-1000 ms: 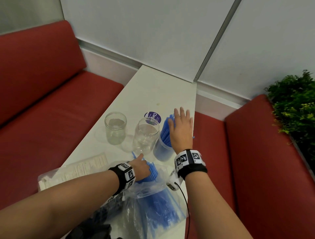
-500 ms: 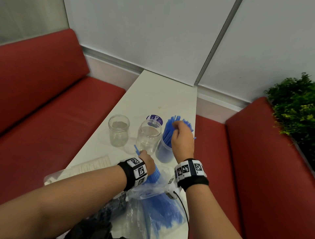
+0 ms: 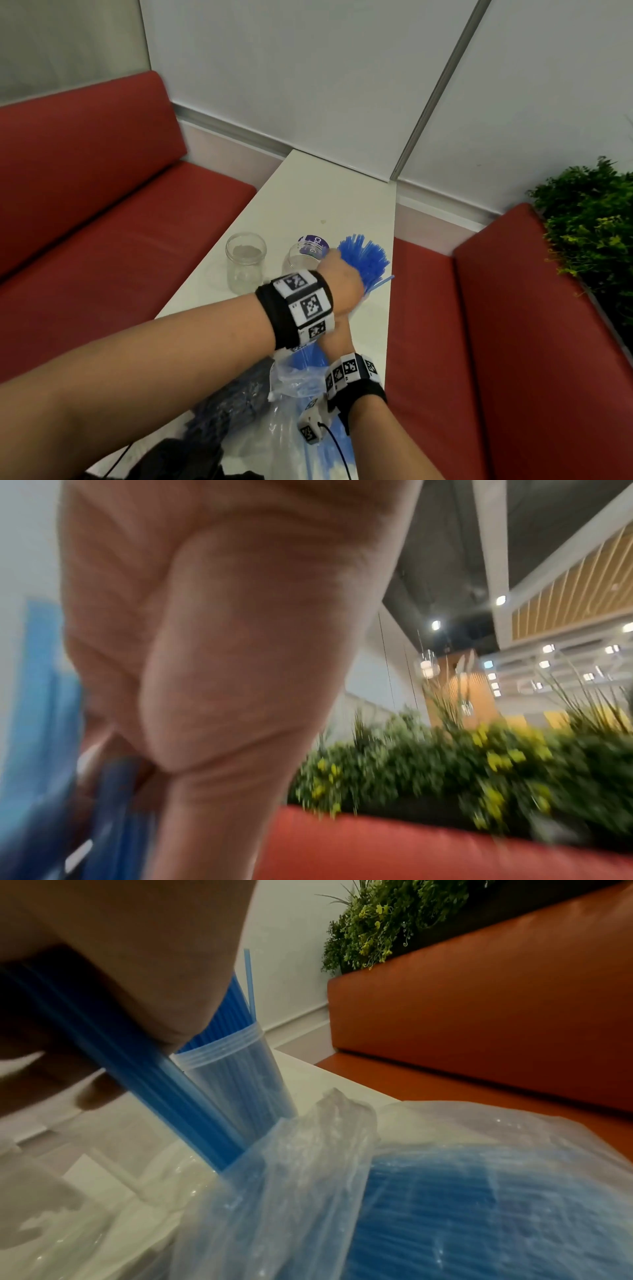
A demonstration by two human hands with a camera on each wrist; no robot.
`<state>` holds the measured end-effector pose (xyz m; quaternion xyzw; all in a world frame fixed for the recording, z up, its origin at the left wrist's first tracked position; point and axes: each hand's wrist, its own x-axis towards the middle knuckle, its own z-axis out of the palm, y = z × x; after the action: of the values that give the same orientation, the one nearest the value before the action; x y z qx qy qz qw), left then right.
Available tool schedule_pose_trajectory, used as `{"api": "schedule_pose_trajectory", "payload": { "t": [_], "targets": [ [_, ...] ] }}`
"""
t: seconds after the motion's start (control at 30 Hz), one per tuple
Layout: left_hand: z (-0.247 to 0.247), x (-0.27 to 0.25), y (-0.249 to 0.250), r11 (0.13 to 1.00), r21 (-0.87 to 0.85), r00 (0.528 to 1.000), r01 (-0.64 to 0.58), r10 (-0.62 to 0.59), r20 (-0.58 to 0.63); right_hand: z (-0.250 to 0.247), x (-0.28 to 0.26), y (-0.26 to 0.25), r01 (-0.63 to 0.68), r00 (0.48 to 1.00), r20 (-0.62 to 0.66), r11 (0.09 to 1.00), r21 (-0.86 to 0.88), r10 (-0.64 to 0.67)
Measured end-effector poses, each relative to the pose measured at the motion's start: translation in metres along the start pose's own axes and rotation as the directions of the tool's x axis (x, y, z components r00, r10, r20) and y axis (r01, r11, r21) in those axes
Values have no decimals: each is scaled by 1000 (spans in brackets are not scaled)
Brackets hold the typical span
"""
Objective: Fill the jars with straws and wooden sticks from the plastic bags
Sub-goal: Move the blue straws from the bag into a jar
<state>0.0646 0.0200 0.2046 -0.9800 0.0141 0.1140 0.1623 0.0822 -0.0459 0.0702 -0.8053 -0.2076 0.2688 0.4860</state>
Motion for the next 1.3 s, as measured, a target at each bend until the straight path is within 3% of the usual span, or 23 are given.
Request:
{"api": "schedule_pose_trajectory", "payload": {
  "t": [0.07, 0.17, 0.2, 0.27, 0.33, 0.4, 0.47, 0.5, 0.57, 0.6, 0.63, 0.7, 0.73, 0.8, 0.9, 1.0, 1.13, 1.3],
  "targets": [
    [-28, -4, -14, 999, -42, 983, 1, -9, -183, -2, -1, -3, 63, 994, -97, 996, 64, -57],
    [-58, -9, -52, 959, -282, 881, -39, -100, -463, -4, 2, -17, 95, 989, -134, 970, 226, -65],
    [-57, -7, -59, 912, -404, 871, -67, -144, -470, -4, 0, -23, 102, 990, -123, 970, 220, -76],
    [-48, -7, -62, 824, -557, 913, -105, -142, -382, -7, -3, -32, 111, 989, -123, 969, 220, -85],
    [-36, -7, -54, 829, -550, 961, -103, -59, -269, -8, 3, -45, 124, 988, -117, 963, 238, -98],
    [-20, -5, -44, 858, -508, 981, -72, -32, -194, -7, 7, -59, 32, 997, -77, 929, 370, -4],
    [-10, -3, -42, 824, -561, 966, -77, -78, -247, -10, 9, -64, 14, 996, -83, 914, 406, 21],
    [-8, -2, -43, 728, -676, 952, -114, -116, -285, -10, 4, -64, 89, 995, -67, 907, 411, -68],
    [-7, -6, -47, 367, -902, 903, -226, -267, -335, -17, 0, -66, 177, 983, -108, 920, 350, -148],
    [-6, -7, -51, 171, -943, 867, -285, -373, -330, -22, 0, -68, 193, 980, -111, 917, 349, -165],
    [-4, -7, -55, 36, -949, 830, -313, -475, -292, -28, 1, -73, 222, 974, -133, 907, 359, -186],
    [5, -6, -60, -82, -968, 803, -236, -578, -147, -41, 2, -93, 276, 959, -175, 872, 405, -222],
    [13, -4, -60, -163, -974, 828, -158, -559, -41, -49, 2, -105, 301, 951, -191, 860, 411, -241],
    [33, -1, -57, -418, -908, 904, -4, -390, 176, -62, 2, -129, 356, 934, -197, 821, 445, -298],
    [63, 2, -48, -748, -643, 957, 161, -40, 287, -74, 2, -157, 434, 899, -215, 715, 548, -381],
    [77, 4, -35, -899, -388, 960, 205, 107, 260, -78, 0, -168, 453, 887, -205, 695, 559, -414],
    [78, 8, -23, -982, -127, 968, 139, 108, 227, -74, -6, -162, 471, 879, -214, 708, 526, -426],
    [80, 6, -21, -987, -137, 960, 86, 45, 276, -75, -10, -162, 526, 846, -218, 689, 499, -487]
  ]
}}
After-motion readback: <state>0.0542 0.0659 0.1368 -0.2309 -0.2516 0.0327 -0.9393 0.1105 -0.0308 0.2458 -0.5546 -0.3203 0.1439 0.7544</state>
